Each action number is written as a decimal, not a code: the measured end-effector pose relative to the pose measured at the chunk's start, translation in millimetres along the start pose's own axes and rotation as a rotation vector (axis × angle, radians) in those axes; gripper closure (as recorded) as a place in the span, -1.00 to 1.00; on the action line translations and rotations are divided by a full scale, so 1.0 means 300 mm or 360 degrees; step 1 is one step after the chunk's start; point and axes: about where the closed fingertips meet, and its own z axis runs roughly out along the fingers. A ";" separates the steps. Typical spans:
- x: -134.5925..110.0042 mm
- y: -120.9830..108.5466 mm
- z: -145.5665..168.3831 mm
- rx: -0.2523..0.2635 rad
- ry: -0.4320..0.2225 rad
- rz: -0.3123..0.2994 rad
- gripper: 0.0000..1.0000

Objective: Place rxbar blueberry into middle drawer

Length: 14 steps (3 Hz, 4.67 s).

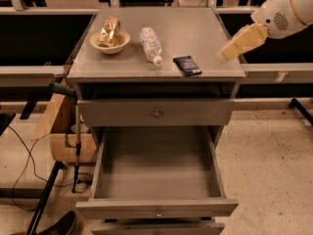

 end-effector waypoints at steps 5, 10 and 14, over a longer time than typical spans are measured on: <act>-0.054 -0.082 0.362 0.0123 -0.0054 0.0431 -1.00; -0.044 0.005 0.756 0.0068 -0.0007 0.0459 -0.82; 0.018 -0.073 0.791 0.0174 0.0054 0.0589 0.08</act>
Offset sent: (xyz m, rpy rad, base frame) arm 0.0047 0.0014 0.0013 0.0582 0.0305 -0.0688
